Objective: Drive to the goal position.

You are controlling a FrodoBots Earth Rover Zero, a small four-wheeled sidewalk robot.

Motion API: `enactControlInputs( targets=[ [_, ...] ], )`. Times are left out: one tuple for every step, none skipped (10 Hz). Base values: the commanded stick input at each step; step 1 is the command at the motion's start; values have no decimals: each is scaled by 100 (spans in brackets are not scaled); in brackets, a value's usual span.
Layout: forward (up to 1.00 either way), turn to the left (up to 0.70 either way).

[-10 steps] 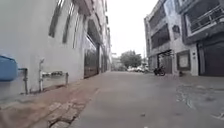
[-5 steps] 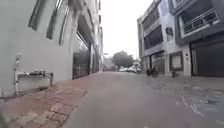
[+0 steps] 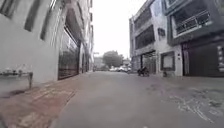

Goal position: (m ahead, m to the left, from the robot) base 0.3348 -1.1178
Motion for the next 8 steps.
enactControlInputs(
  targets=[
    [85,-34],
    [85,-28],
    [85,-22],
    [85,-16],
    [85,-16],
    [85,-33],
    [85,-34],
    [85,-34]
  ],
)
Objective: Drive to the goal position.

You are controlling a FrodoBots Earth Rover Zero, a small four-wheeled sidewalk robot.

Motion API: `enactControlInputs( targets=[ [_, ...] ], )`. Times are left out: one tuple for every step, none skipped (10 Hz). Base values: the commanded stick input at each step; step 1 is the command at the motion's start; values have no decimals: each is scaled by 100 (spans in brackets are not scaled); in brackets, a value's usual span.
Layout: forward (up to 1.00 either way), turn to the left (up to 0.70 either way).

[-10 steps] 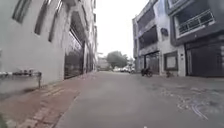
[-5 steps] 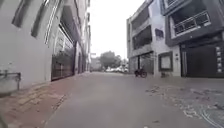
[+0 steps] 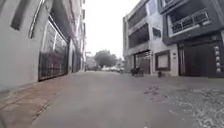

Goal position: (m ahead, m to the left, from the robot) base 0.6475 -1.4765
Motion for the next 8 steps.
enactControlInputs(
  targets=[
    [85,-17],
    [85,-17],
    [85,-34],
    [85,-34],
    [85,-34],
    [85,-34],
    [85,-34],
    [85,-34]
  ],
)
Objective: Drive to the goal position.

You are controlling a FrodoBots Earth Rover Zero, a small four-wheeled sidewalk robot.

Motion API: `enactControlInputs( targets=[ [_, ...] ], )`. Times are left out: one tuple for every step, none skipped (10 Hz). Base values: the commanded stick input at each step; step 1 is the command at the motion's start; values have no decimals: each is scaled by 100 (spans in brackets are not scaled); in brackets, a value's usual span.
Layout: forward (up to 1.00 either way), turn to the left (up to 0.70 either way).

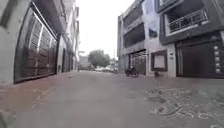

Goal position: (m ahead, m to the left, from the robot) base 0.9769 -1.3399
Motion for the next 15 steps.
enactControlInputs(
  targets=[
    [85,-34],
    [85,-34],
    [85,-34],
    [85,-34],
    [85,-34],
    [85,-34],
    [85,-34],
    [85,-34],
    [85,-34],
    [85,-34],
    [85,-34],
    [85,-34],
    [85,-34],
    [85,-34],
    [85,-34]
  ],
)
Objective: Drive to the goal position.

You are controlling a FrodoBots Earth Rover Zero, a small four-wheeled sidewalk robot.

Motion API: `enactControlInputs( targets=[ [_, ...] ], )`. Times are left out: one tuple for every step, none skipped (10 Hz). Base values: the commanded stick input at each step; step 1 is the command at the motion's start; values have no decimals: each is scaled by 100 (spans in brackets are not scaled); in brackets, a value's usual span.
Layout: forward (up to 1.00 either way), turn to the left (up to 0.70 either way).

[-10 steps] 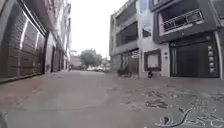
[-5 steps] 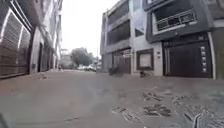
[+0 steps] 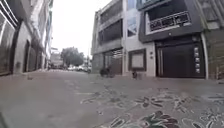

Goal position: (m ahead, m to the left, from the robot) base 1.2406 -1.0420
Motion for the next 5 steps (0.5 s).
enactControlInputs(
  targets=[
    [85,-34],
    [85,-34],
    [85,-34],
    [85,-34],
    [85,-34]
  ],
)
